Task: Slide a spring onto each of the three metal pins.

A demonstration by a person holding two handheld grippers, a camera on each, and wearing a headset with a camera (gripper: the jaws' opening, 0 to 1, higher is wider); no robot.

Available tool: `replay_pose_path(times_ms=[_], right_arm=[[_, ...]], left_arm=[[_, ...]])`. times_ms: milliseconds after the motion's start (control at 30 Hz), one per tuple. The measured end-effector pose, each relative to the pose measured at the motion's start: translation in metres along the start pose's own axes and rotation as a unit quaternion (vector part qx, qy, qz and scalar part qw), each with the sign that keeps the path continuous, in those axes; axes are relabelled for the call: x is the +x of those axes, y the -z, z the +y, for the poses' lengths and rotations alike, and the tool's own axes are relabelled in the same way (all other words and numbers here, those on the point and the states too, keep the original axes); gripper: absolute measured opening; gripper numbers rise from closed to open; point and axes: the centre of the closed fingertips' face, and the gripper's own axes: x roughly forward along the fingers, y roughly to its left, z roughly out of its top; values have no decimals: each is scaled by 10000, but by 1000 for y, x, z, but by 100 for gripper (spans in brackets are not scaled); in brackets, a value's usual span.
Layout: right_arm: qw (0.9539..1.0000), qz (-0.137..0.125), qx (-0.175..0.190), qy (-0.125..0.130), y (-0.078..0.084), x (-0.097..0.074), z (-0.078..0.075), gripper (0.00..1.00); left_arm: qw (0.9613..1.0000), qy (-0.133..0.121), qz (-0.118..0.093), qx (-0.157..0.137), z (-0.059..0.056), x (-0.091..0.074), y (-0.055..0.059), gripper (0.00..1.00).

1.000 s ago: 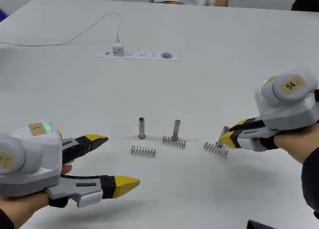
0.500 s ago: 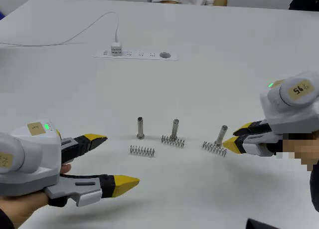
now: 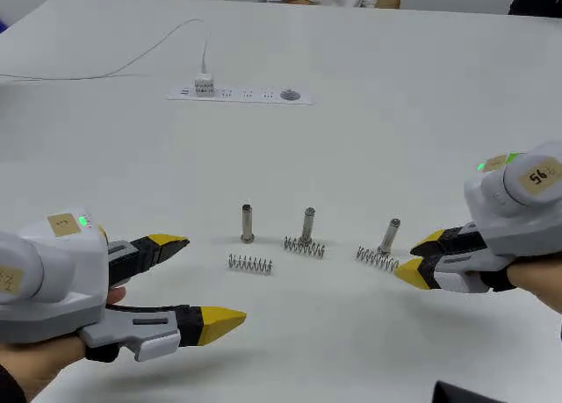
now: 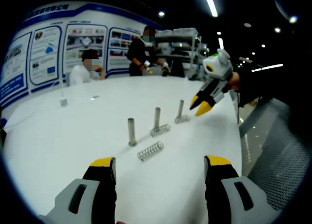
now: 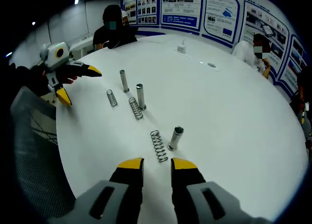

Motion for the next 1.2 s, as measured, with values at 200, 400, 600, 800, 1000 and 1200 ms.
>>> replay_pose_path(times_ms=[200,400,600,800,1000,1200], right_arm=[[9999,75,-126,-59,0,10,-3,22],[9993,210,-288,-132,4,18,-5,19],[9985,304,-384,-233,6,26,-4,18],[9979,397,-396,-321,10,29,-3,16],[9980,387,-328,-385,9,28,-1,13],[9981,386,-290,-393,11,27,1,12]], left_arm=[[10000,-7,-5,-2,1,-1,0,75],[10000,-33,0,-8,3,-3,0,75],[10000,7,15,-2,0,-2,0,74],[10000,51,24,22,-3,-1,-2,73],[9999,113,29,59,-8,0,-5,72],[9996,236,50,149,-14,2,-7,70]])
